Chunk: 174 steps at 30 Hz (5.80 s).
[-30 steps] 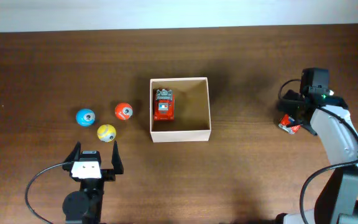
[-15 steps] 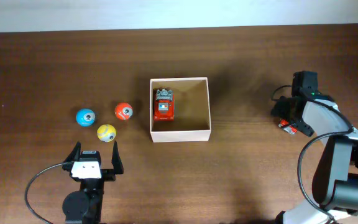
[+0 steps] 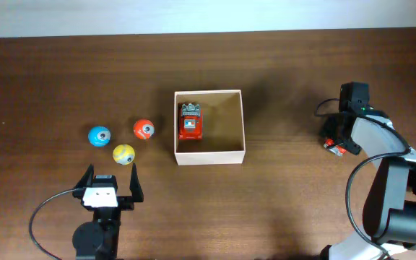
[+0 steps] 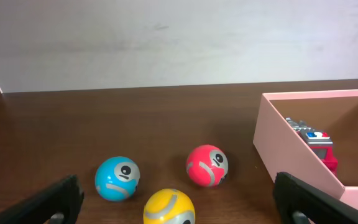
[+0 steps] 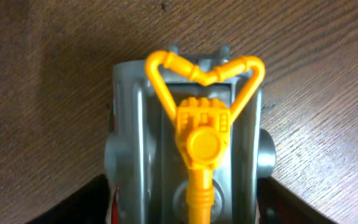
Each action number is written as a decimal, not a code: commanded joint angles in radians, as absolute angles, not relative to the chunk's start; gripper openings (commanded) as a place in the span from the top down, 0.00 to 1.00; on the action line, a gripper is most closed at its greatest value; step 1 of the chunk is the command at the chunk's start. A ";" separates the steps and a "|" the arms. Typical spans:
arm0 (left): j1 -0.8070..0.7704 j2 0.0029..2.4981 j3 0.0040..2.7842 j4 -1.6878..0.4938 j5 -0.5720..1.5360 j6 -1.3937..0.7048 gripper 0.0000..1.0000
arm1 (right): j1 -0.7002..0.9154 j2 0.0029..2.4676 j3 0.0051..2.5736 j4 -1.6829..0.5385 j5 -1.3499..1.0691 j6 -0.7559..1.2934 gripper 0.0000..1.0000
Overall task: Pack container
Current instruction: 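Lower the right gripper onto the yellow-crane truck and grasp it, then lift the crane truck and carry it over the box, then lower the crane truck beside the tank and release it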
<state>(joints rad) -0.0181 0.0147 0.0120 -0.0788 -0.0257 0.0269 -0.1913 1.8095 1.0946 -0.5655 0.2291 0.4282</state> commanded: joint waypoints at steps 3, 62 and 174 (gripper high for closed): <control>-0.012 0.005 0.009 -0.080 -0.029 0.043 0.01 | -0.199 1.813 1.084 -0.562 0.252 0.406 0.39; -0.012 0.005 0.009 -0.080 -0.029 0.043 0.01 | -0.198 1.813 1.208 -0.623 0.089 0.139 0.61; -0.012 0.005 0.009 -0.080 -0.029 0.043 0.01 | 0.583 2.076 1.698 -0.811 0.211 0.585 0.62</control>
<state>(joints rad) -0.0181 0.0147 0.0120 -0.0788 -0.0257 0.0273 0.5770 2.0392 1.6775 -0.8139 0.2092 0.5709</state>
